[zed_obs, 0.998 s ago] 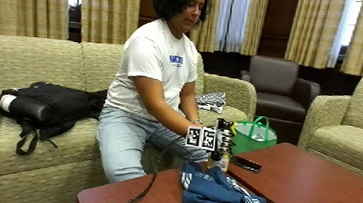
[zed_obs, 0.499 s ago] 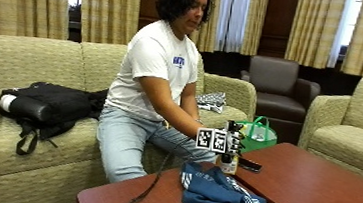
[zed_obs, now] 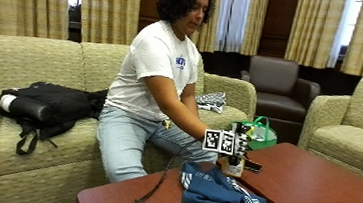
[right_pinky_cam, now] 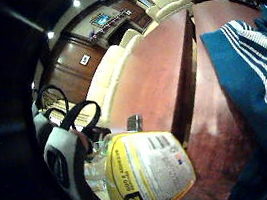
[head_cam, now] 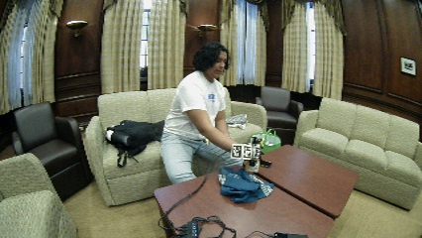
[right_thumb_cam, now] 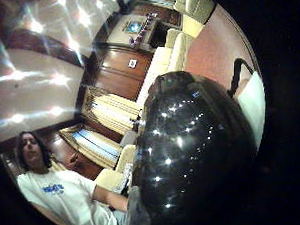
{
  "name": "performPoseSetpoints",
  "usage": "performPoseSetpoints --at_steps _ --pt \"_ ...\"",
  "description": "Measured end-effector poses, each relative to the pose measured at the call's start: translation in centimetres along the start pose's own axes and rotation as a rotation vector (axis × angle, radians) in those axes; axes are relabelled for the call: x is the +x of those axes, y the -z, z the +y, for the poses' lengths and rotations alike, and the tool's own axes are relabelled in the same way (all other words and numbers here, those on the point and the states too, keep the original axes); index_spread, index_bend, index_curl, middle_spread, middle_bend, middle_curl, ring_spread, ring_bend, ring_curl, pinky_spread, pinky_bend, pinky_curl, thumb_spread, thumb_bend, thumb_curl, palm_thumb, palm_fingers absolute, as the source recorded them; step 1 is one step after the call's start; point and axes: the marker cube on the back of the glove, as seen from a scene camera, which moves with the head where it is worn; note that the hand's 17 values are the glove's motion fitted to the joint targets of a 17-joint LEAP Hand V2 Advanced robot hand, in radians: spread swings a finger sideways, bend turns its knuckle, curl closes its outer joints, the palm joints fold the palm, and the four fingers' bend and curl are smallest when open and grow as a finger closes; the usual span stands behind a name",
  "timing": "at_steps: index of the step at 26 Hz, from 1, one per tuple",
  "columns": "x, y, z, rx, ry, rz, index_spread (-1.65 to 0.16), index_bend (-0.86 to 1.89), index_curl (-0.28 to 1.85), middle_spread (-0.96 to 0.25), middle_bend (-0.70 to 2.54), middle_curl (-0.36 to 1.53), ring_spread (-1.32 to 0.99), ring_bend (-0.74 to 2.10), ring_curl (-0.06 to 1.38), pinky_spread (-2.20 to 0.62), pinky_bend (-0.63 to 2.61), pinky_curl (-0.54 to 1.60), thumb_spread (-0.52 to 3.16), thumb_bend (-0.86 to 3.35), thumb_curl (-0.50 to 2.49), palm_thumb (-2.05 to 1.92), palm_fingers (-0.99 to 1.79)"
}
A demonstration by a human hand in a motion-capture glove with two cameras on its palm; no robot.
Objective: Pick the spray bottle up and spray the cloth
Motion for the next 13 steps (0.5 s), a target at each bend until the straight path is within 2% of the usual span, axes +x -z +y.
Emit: performPoseSetpoints --at_steps 13 --pt "0.29 -0.10 -0.33 -0.032 -0.013 -0.013 -0.25 0.43 0.62 -0.22 0.60 0.56 -0.22 0.66 0.49 -0.31 0.47 0.40 0.32 -0.03 0.89 0.88 1.38"
